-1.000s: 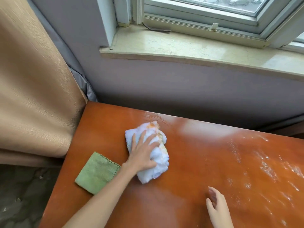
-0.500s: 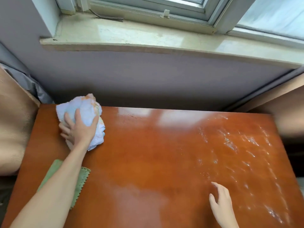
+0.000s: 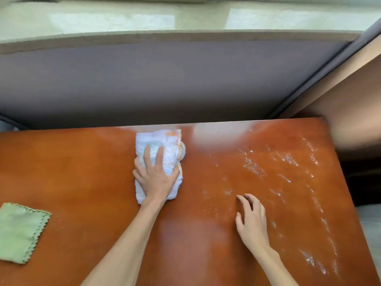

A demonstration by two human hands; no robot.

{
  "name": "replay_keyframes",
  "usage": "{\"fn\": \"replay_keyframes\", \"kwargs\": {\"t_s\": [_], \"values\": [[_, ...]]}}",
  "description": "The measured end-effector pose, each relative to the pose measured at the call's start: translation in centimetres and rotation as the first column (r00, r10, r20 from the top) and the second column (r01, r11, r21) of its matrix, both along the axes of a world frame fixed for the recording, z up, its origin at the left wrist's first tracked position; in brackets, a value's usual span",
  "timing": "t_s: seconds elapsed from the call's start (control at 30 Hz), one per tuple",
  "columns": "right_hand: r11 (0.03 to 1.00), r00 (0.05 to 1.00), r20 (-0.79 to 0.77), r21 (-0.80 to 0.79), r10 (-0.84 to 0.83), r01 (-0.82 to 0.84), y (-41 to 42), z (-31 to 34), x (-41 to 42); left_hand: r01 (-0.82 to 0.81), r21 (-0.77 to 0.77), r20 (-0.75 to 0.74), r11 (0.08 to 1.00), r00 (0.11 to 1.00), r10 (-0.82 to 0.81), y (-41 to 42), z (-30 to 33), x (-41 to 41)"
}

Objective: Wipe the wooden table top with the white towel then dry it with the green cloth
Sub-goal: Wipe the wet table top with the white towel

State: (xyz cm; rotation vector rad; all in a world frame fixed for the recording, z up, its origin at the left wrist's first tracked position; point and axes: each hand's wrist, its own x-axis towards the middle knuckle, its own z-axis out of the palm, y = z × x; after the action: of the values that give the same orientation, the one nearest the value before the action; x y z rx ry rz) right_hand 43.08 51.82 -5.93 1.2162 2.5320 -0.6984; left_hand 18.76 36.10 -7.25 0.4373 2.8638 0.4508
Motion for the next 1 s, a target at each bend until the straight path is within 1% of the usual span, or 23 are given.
{"fn": "replay_keyframes", "kwargs": {"t_s": [0.1,0.17,0.23,0.3,0.37,0.43,0.53,0.6,0.73,0.8,0.93,1.0], "values": [[0.999,0.999,-0.016,-0.013,0.031,-0.032,0.7,-0.1,0.2,0.109,0.042,0.003,0.993,0.994,-0.110,4.8,0.6,5.7],[0.999,0.998,-0.027,-0.018,0.048,-0.049,1.0,-0.2,0.4,0.240,0.047,0.000,0.970,0.971,-0.241,6.7,0.6,9.1],[0.998,0.998,-0.035,-0.018,0.058,-0.058,1.0,-0.3,0.5,0.366,0.020,0.017,0.930,0.930,-0.367,7.2,0.4,11.5],[0.998,0.997,-0.045,-0.008,0.068,-0.069,0.9,-0.5,0.5,0.412,0.034,0.016,0.911,0.911,-0.413,6.5,0.2,11.6],[0.998,0.997,-0.043,-0.002,0.063,-0.063,1.0,-0.5,0.5,0.404,0.046,-0.007,0.914,0.915,-0.404,5.4,0.1,10.3],[0.999,0.998,-0.043,-0.006,0.053,-0.054,1.0,-0.6,0.4,0.335,0.034,-0.027,0.941,0.942,-0.335,3.7,0.2,8.1],[0.998,0.997,-0.043,-0.021,0.058,-0.059,1.1,-0.3,0.4,0.112,0.042,-0.052,0.993,0.993,-0.110,-0.2,-0.1,3.9],[0.997,0.996,-0.046,-0.024,0.079,-0.080,1.4,-0.3,0.4,-0.022,0.036,-0.055,0.999,0.998,0.023,-3.5,-0.2,0.8],[0.995,0.994,-0.050,-0.022,0.098,-0.100,2.0,-0.5,0.6,-0.200,-0.003,-0.087,0.980,0.976,0.199,-9.7,-0.4,-5.8],[0.995,0.994,-0.054,-0.026,0.098,-0.099,2.2,-0.6,0.6,-0.282,-0.022,-0.085,0.959,0.957,0.279,-11.6,-0.4,-8.7],[0.989,0.989,-0.044,-0.033,0.140,-0.141,2.8,-0.5,1.0,-0.427,-0.038,-0.037,0.904,0.904,0.425,-11.0,0.0,-12.0],[0.987,0.986,-0.050,-0.036,0.157,-0.159,3.4,-0.5,1.3,-0.489,-0.055,-0.060,0.870,0.872,0.486,-9.5,0.2,-12.3]]}}
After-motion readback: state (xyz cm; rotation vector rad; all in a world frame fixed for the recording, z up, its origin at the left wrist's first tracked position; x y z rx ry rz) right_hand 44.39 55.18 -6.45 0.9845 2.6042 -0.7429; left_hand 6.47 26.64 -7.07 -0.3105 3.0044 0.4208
